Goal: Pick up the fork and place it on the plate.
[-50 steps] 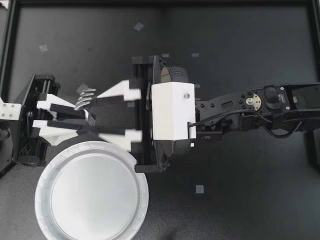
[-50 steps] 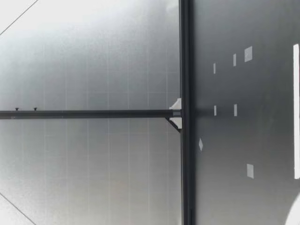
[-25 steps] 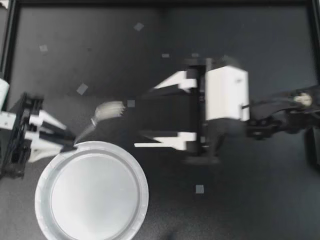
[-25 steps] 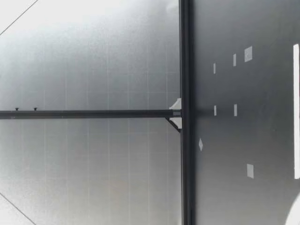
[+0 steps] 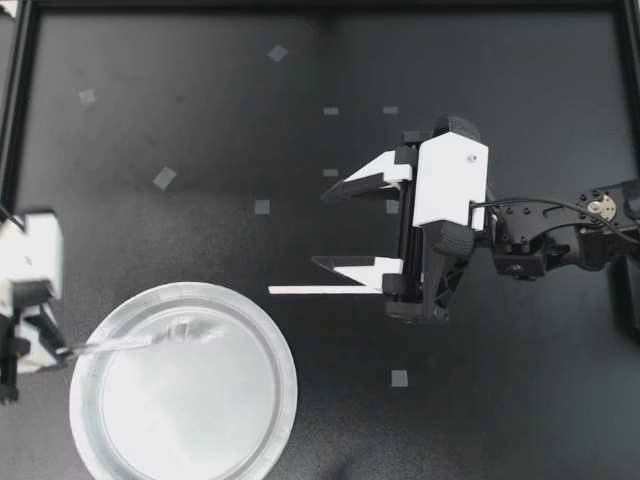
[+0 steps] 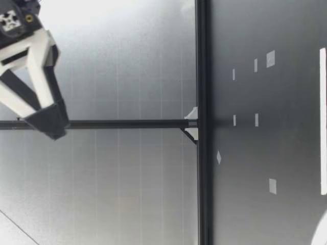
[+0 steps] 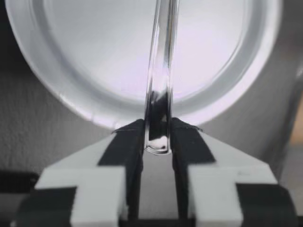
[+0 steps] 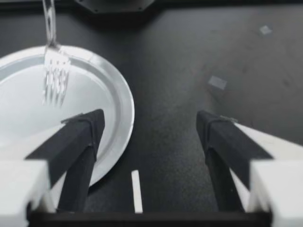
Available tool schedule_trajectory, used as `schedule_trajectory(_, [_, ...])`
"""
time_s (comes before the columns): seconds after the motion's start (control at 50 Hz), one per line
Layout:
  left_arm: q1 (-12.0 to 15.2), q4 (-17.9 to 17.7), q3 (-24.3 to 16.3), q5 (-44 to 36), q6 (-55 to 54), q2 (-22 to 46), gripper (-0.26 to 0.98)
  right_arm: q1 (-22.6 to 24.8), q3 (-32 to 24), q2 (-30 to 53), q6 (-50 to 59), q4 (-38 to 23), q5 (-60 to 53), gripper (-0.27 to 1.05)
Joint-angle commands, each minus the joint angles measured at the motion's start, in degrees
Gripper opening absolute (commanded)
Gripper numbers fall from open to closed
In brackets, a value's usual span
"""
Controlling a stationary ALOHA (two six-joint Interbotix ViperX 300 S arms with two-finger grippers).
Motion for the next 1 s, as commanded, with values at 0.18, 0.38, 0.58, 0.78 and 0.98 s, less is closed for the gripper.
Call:
schedule_trajectory(0.18, [-5.8, -0.6, 7.0, -7.4, -3.7, 6.4, -0.02, -0.7, 0.2, -0.4, 0.4, 0.1, 0.0, 0.74])
schedule_trajectory(0.38, [-6.5, 0.0, 10.5, -7.3, -6.2, 6.4, -0.02, -0.7, 0.4, 1.3, 2.3, 0.1, -0.7, 0.74])
schedule_trajectory(0.58, [-6.5, 2.1, 12.5, -7.9, -9.8, 6.6, -0.02, -0.7, 0.2, 2.5, 2.9, 0.0, -1.5, 0.74])
schedule_trajectory(0.78, [-6.5, 4.6, 12.9, -8.9, -12.9, 6.9, -0.02, -0.8, -0.4, 3.2, 2.9, 0.0, -1.5, 0.74])
schedule_trajectory(0.98, [-6.5, 4.9, 13.8, -11.8, -13.1, 8.9, -0.02, -0.8, -1.1, 4.0, 2.9, 0.0, -1.6, 0.74])
